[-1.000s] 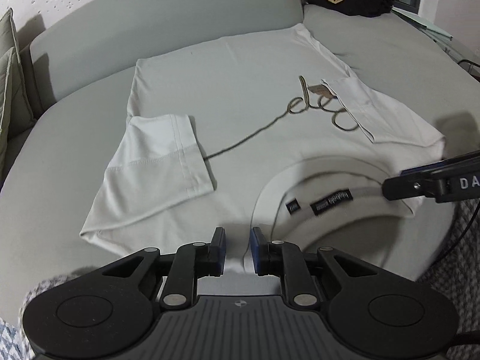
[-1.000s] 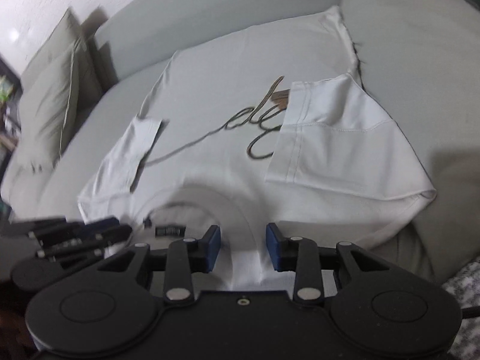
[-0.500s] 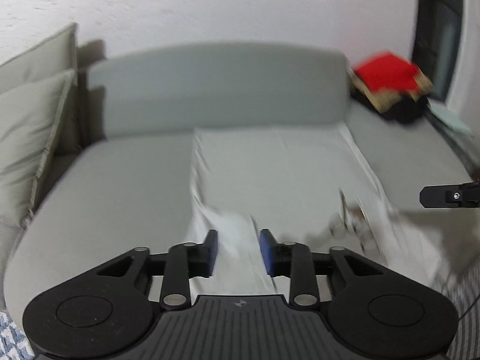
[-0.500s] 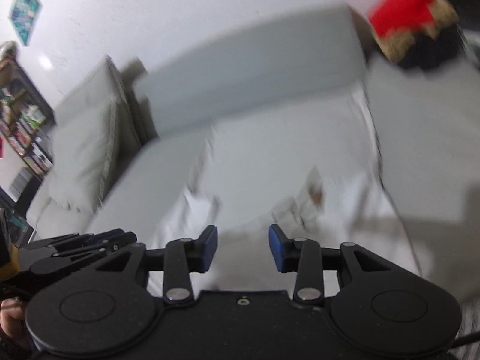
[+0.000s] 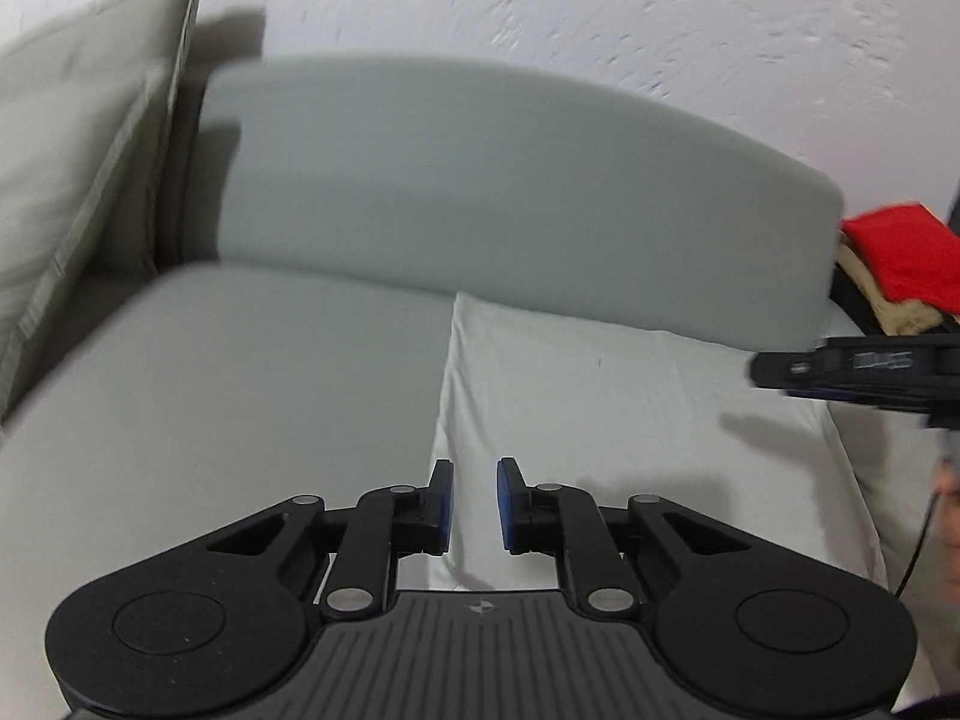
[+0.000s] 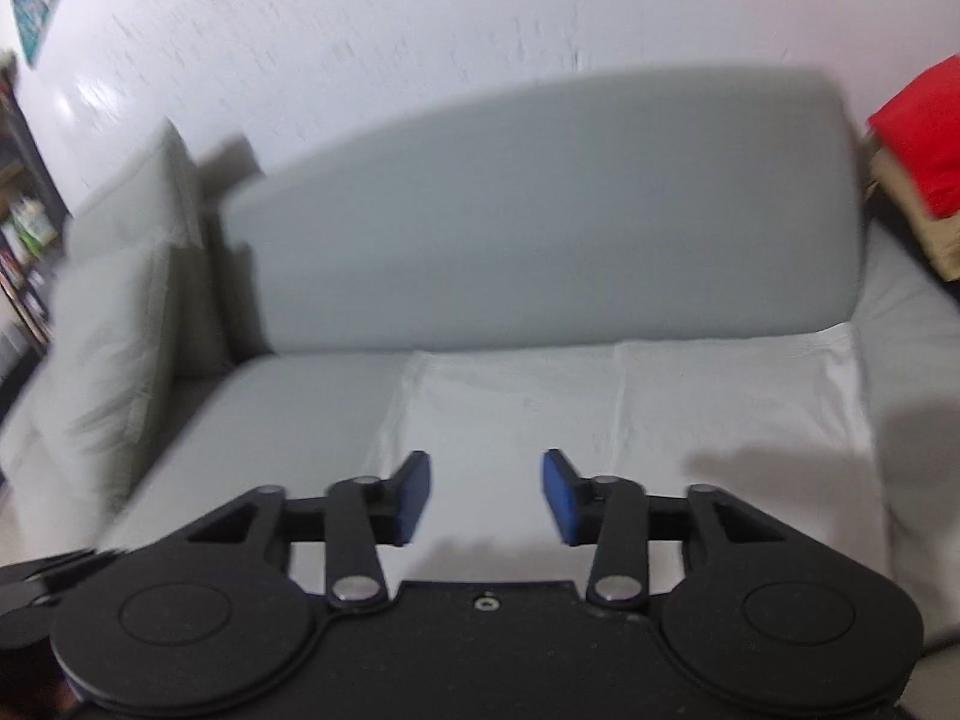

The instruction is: Fold clothes

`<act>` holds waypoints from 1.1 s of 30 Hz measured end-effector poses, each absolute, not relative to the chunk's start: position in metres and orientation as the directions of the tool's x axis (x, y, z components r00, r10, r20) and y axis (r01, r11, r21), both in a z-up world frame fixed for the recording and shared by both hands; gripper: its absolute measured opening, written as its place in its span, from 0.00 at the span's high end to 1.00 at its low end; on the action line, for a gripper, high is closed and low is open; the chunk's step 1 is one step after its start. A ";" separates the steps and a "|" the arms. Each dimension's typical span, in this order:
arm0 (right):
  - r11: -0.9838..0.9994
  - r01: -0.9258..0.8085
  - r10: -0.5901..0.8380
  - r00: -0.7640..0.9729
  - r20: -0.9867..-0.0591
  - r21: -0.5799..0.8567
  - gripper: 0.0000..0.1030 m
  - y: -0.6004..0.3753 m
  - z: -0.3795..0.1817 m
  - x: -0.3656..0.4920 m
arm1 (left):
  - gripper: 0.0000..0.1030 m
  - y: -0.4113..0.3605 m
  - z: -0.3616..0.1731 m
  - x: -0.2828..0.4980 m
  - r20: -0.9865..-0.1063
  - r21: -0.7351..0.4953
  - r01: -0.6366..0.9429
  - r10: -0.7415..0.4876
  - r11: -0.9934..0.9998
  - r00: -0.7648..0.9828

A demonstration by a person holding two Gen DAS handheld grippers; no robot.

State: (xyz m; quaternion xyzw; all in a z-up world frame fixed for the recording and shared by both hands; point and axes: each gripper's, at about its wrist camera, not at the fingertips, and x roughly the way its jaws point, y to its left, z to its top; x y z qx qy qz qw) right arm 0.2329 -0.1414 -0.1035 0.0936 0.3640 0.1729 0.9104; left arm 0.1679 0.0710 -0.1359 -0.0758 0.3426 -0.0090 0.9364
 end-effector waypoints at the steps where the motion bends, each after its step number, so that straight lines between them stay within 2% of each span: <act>1: 0.928 -0.248 0.371 0.675 -0.637 0.278 0.71 -0.134 -0.116 0.249 | 0.89 0.072 -0.145 0.175 -0.637 -0.159 -0.045 -0.068 0.986 0.768; 4: 0.938 -0.271 0.345 0.685 -0.642 0.216 0.78 -0.113 -0.147 0.287 | 0.89 0.072 -0.166 0.193 -0.639 -0.153 -0.057 -0.055 0.987 0.767; 10: 0.936 -0.313 0.337 0.664 -0.668 0.162 0.78 -0.079 -0.199 0.342 | 0.88 0.083 -0.191 0.202 -0.627 -0.192 -0.082 -0.058 0.978 0.777; 18: 0.936 -0.351 0.270 0.669 -0.692 0.025 0.78 -0.054 -0.226 0.364 | 0.87 0.089 -0.194 0.205 -0.626 -0.203 -0.080 -0.067 0.976 0.777; 20: 0.934 -0.357 0.251 0.683 -0.686 -0.013 0.86 -0.050 -0.229 0.360 | 0.87 0.088 -0.196 0.205 -0.630 -0.204 -0.078 -0.070 0.976 0.774; 21: 0.929 -0.368 0.248 0.686 -0.684 -0.032 0.97 -0.048 -0.230 0.358 | 0.87 0.087 -0.196 0.205 -0.631 -0.203 -0.077 -0.070 0.976 0.773; 25: 0.914 -0.389 0.225 0.725 -0.651 -0.116 1.00 -0.042 -0.232 0.346 | 0.87 0.087 -0.195 0.207 -0.628 -0.194 -0.077 -0.064 0.978 0.776; 27: 0.930 -0.359 0.234 0.744 -0.626 -0.078 1.00 -0.050 -0.222 0.342 | 0.87 0.088 -0.192 0.205 -0.624 -0.188 -0.078 -0.058 0.979 0.779; 33: 0.941 -0.295 0.338 0.770 -0.541 0.168 1.00 -0.105 -0.150 0.305 | 0.87 0.085 -0.156 0.183 -0.577 -0.220 -0.067 -0.074 0.973 0.814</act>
